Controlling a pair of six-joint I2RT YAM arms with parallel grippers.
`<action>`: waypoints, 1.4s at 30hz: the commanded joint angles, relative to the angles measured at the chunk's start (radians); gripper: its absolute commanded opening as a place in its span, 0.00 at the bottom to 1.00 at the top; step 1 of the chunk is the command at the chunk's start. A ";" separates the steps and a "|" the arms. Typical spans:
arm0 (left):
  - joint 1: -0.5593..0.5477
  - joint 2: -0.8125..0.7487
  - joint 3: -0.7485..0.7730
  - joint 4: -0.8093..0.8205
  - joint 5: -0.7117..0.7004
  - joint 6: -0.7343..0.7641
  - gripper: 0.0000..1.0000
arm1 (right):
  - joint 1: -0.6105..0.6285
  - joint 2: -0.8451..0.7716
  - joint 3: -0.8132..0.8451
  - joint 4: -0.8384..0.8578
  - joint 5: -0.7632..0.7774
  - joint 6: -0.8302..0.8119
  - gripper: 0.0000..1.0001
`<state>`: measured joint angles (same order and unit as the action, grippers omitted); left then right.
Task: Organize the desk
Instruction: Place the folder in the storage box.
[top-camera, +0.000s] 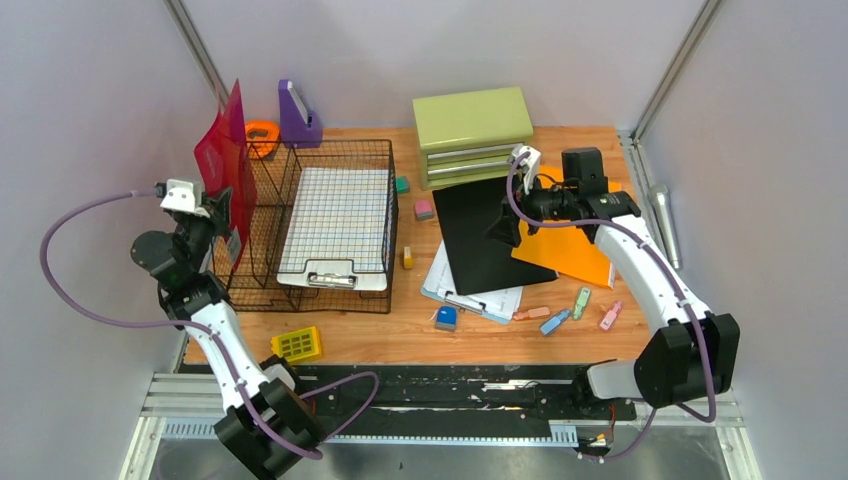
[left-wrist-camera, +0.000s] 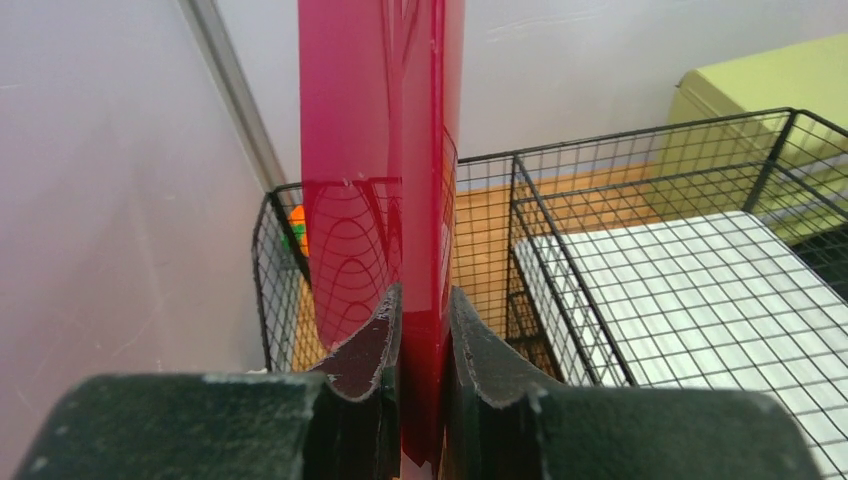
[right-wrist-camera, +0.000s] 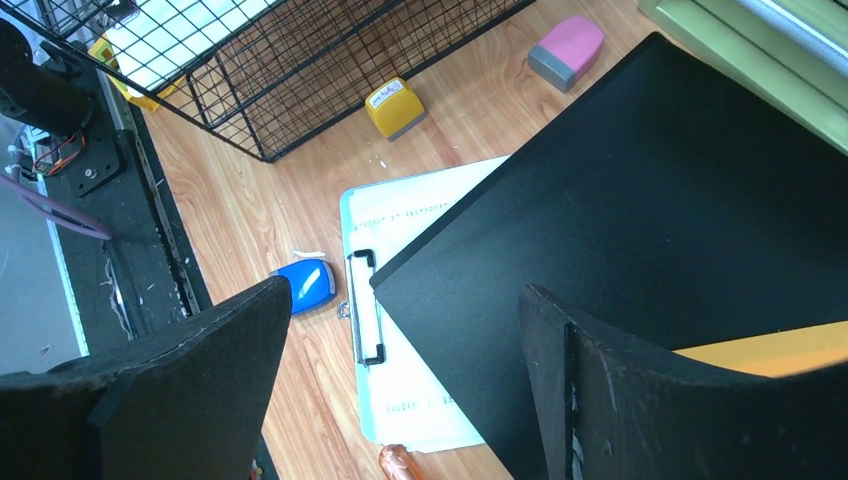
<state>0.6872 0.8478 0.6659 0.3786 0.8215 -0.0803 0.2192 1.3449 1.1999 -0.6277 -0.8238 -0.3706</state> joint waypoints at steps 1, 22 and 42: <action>0.012 -0.002 0.009 0.126 0.176 -0.054 0.00 | -0.006 0.029 -0.005 0.053 -0.049 -0.019 0.84; 0.213 0.112 0.054 0.081 0.491 0.056 0.00 | -0.004 0.041 -0.029 0.060 -0.045 -0.049 0.84; 0.221 -0.066 -0.208 0.486 0.035 -0.248 0.00 | 0.005 0.077 -0.011 0.066 -0.058 -0.034 0.84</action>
<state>0.9039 0.8173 0.4702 0.7296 0.9768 -0.2699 0.2195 1.4216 1.1713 -0.6010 -0.8478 -0.3939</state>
